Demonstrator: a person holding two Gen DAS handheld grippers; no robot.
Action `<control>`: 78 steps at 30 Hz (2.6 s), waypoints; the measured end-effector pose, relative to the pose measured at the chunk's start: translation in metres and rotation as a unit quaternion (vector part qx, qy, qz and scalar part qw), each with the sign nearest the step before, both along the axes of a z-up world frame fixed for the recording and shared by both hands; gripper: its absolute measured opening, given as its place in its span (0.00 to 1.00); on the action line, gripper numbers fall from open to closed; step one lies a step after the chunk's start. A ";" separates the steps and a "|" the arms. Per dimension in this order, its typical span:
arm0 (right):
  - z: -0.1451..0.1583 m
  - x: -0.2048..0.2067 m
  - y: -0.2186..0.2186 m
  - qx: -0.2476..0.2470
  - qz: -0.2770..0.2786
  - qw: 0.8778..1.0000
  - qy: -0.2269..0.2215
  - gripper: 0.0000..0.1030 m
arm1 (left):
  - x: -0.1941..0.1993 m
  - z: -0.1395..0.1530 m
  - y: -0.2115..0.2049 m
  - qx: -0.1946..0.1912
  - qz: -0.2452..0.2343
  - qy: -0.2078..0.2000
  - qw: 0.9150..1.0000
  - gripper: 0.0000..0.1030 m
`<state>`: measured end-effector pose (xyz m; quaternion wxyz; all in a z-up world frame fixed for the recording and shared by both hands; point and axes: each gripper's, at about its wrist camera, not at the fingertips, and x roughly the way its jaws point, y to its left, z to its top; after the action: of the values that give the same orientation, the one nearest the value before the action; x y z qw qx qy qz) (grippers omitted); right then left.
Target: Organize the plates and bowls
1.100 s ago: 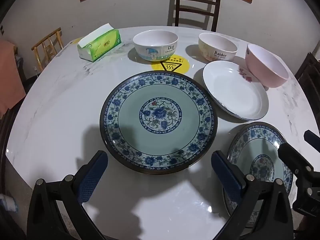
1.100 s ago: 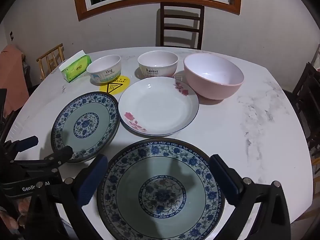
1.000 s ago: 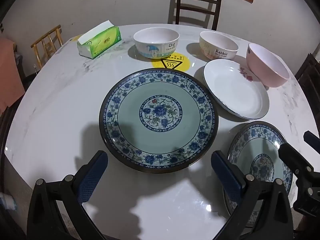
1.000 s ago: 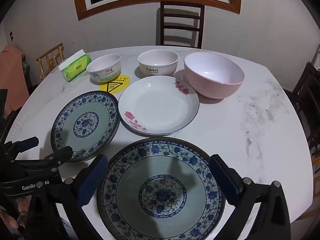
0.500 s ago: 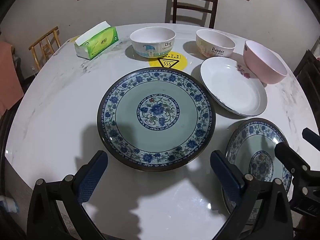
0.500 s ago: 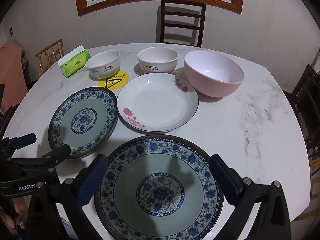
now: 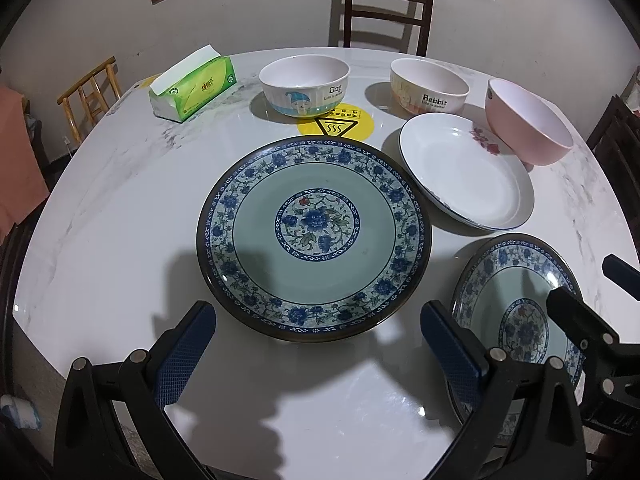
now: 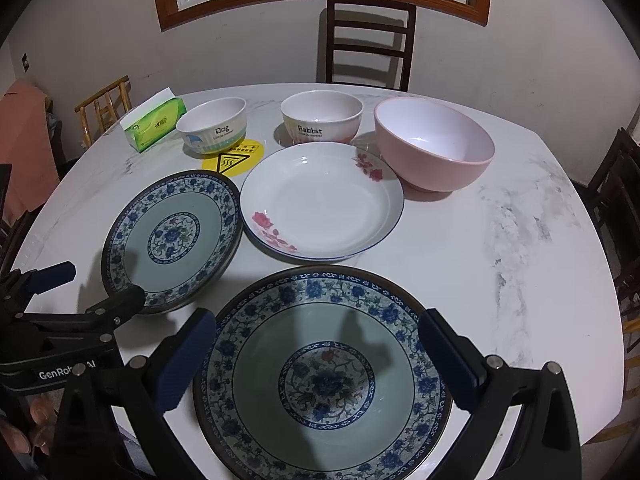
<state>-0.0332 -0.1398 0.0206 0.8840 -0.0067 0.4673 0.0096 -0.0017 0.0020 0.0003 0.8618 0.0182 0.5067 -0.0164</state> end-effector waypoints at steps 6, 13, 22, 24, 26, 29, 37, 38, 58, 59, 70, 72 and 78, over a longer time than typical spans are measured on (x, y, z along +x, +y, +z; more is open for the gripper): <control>0.001 0.000 0.001 0.000 0.002 1.000 0.000 1.00 | 0.000 0.000 -0.001 0.001 0.000 0.000 1.000 0.98; 0.000 0.001 0.001 0.000 0.002 1.000 0.002 1.00 | 0.000 -0.001 -0.001 0.001 -0.002 0.000 1.000 0.98; 0.000 0.002 0.001 0.001 0.001 1.000 0.003 1.00 | 0.000 -0.002 0.000 0.001 -0.004 0.002 1.000 0.98; -0.001 0.002 0.001 0.002 0.001 1.000 0.005 1.00 | 0.000 -0.002 0.000 0.000 -0.005 0.002 1.000 0.98; -0.001 0.001 0.001 0.003 0.001 1.000 0.005 1.00 | -0.001 -0.002 0.000 0.001 -0.005 0.001 1.000 0.98; 0.000 0.001 0.001 0.004 0.002 1.000 0.005 1.00 | 0.000 -0.002 -0.001 0.001 -0.005 0.002 1.000 0.98; 0.000 0.001 0.001 0.005 0.002 1.000 0.005 1.00 | -0.001 -0.004 -0.002 0.002 -0.005 0.002 1.000 0.98; 0.000 0.002 0.001 0.005 0.002 1.000 0.006 1.00 | -0.001 -0.004 -0.002 0.002 -0.005 0.002 1.000 0.98; 0.001 0.003 0.005 0.006 0.007 1.000 0.006 1.00 | -0.001 -0.006 -0.008 0.006 -0.008 0.005 1.000 0.97; 0.001 0.003 0.006 0.005 0.006 1.000 0.007 1.00 | -0.001 -0.006 -0.008 0.006 -0.008 0.005 1.000 0.97; 0.001 0.004 0.009 0.009 0.012 1.000 0.008 1.00 | 0.001 -0.003 -0.003 -0.002 -0.013 0.009 1.000 0.96; 0.001 0.005 0.010 0.011 0.014 1.000 0.008 1.00 | 0.001 -0.003 -0.001 -0.006 -0.014 0.010 1.000 0.93; 0.000 0.008 0.013 0.031 0.027 0.999 0.013 0.87 | 0.006 -0.004 0.009 -0.021 -0.011 0.018 1.000 0.82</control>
<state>-0.0256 -0.1263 0.0204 0.8771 0.0087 0.4778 0.0480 0.0046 0.0109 -0.0038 0.8525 0.0052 0.5214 -0.0368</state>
